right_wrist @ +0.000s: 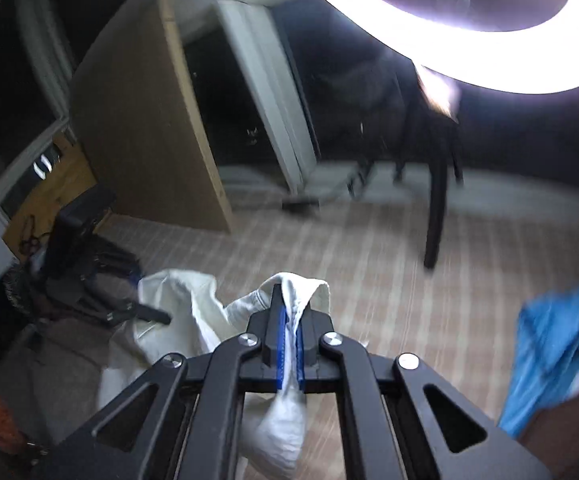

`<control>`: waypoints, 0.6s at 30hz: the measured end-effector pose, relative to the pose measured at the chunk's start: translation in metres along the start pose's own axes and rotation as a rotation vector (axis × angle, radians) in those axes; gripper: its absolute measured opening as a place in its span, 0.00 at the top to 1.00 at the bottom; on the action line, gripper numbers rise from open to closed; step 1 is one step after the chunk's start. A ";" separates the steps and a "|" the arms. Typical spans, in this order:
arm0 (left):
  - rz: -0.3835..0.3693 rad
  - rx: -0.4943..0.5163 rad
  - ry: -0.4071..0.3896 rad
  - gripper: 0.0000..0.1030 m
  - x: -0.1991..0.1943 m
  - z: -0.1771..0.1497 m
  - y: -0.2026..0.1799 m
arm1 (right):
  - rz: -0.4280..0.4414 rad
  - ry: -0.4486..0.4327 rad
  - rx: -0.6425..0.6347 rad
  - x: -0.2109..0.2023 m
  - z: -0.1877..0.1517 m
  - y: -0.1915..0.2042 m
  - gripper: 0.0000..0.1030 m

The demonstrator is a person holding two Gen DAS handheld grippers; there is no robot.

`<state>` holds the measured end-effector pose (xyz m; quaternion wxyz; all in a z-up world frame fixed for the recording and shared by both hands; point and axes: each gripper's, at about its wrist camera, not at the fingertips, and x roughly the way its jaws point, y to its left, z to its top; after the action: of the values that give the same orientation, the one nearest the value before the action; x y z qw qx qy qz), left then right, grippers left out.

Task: Fold clothes

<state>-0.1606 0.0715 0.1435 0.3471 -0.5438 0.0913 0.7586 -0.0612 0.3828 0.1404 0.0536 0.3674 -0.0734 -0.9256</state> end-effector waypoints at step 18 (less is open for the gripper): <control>0.204 -0.079 -0.118 0.55 -0.011 -0.002 0.062 | -0.154 0.041 -0.248 0.108 0.092 0.040 0.48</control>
<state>-0.1962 0.0204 0.1376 0.2512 -0.4994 0.0959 0.8236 -0.2008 0.3355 0.1414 0.0287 0.3812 0.0709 -0.9213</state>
